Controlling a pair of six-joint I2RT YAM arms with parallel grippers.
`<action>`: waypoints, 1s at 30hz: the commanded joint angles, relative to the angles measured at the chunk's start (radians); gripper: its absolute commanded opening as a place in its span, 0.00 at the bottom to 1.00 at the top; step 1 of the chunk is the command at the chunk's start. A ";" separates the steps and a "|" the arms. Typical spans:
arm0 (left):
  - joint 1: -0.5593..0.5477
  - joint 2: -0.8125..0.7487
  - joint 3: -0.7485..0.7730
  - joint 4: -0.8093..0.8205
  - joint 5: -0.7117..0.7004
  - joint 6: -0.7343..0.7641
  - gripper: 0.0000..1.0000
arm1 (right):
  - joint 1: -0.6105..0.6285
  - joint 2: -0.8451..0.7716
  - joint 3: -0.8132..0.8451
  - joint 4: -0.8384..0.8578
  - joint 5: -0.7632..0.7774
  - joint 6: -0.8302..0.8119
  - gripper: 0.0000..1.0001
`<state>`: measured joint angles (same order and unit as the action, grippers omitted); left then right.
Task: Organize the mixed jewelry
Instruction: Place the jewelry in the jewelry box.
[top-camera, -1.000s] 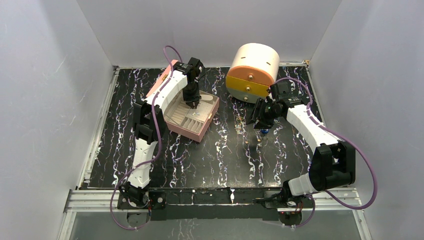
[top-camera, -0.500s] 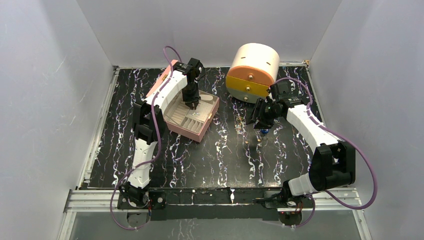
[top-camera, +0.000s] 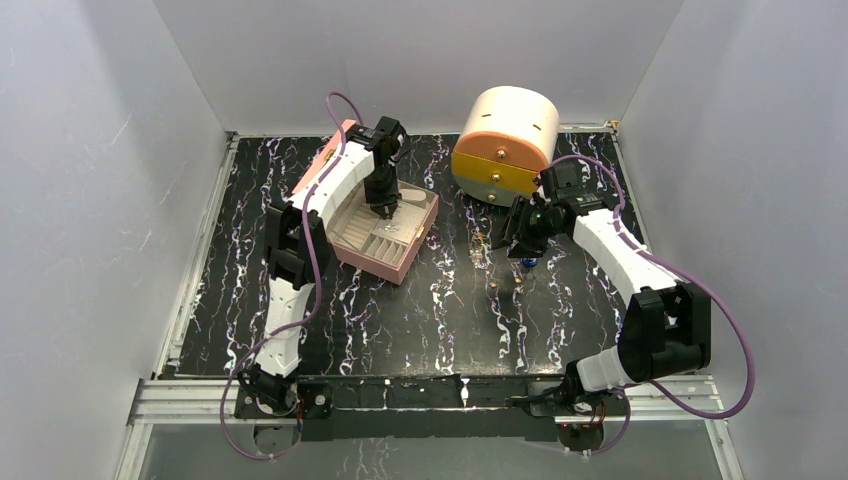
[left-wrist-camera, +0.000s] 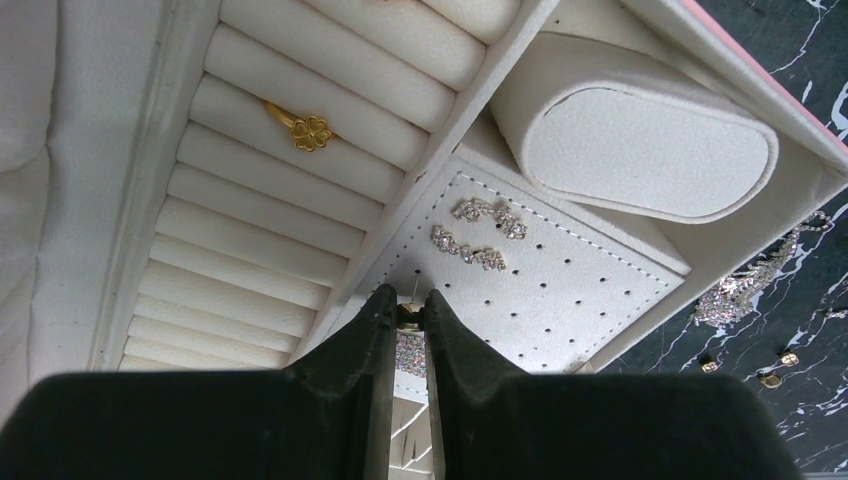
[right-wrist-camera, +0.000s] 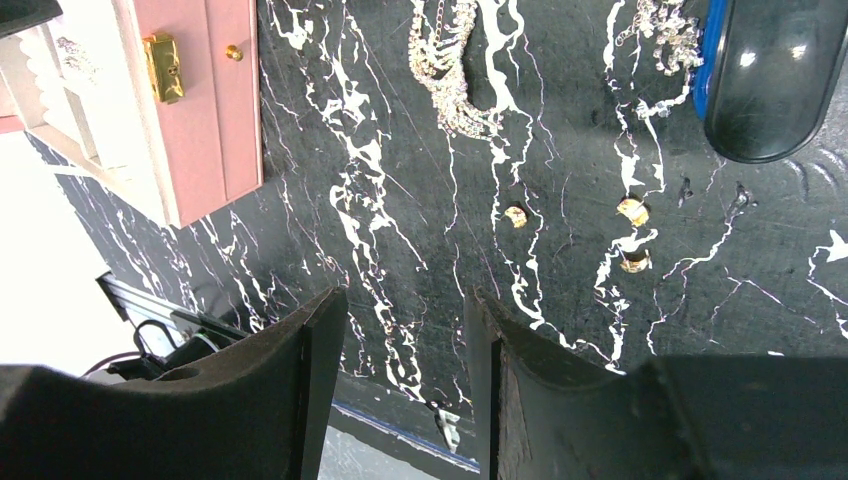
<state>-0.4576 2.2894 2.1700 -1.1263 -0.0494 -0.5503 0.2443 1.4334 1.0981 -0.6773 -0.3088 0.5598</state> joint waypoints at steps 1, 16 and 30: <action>-0.003 -0.056 -0.015 0.028 -0.030 -0.023 0.00 | 0.007 -0.022 0.005 0.028 0.011 -0.022 0.56; -0.003 -0.037 -0.006 0.054 -0.027 -0.032 0.00 | 0.006 -0.024 0.001 0.025 0.015 -0.029 0.56; -0.003 -0.032 0.022 -0.004 -0.043 -0.024 0.01 | 0.006 -0.034 -0.010 0.027 0.015 -0.028 0.56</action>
<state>-0.4583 2.2894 2.1757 -1.0840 -0.0689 -0.5766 0.2447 1.4334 1.0973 -0.6773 -0.2970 0.5449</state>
